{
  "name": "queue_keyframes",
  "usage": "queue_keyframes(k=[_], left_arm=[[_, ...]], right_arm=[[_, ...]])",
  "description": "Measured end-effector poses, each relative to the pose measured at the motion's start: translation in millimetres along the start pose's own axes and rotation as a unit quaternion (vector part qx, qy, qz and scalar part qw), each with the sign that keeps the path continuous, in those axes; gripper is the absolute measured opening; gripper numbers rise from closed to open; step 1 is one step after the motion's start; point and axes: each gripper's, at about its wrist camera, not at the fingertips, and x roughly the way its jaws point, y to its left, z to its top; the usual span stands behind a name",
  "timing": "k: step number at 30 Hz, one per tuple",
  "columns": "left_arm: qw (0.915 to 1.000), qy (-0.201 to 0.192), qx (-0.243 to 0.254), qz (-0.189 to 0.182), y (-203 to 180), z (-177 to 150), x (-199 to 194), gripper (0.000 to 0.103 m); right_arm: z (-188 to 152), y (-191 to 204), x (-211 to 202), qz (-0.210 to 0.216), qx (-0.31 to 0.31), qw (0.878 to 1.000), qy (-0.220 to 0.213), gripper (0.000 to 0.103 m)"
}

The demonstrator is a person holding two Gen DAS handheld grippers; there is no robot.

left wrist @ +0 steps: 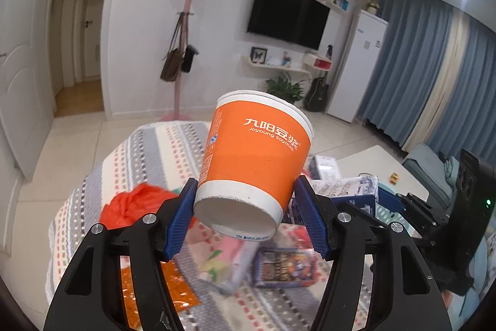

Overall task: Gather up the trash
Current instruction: 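Grasp the orange paper cup with the left tool while the right tool grasps the white carton, then carry cup and carton to the blue basket and open both tools to drop them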

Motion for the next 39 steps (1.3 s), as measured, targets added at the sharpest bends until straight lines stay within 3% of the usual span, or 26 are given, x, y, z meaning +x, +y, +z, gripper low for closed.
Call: queue_keyframes(k=[9,20,27,36,39], left_arm=[[0.9989,-0.006,0.027,-0.038,-52.4,0.8,7.3,0.061],[0.9915,0.034,0.070,-0.104,-143.8,-4.8,72.7,0.061],[0.9821,0.085,0.086,-0.144,-200.2,-21.1,133.8,0.061],[0.9617,0.193,0.099,-0.167,-260.4,-66.6,226.0,0.062],[0.9537,0.226,0.109,-0.166,-274.7,-86.1,251.1,0.062]], right_arm=[[1.9,-50.4,-47.4,-0.050,0.031,0.997,-0.044,0.062],[-20.3,-164.5,-89.0,-0.151,0.109,0.981,-0.056,0.062],[-65.3,-255.7,-87.9,-0.201,0.203,0.958,0.000,0.062],[-126.9,-322.7,-66.0,-0.277,0.267,0.919,0.085,0.062],[-141.9,-342.8,-58.8,-0.286,0.282,0.909,0.113,0.062]])
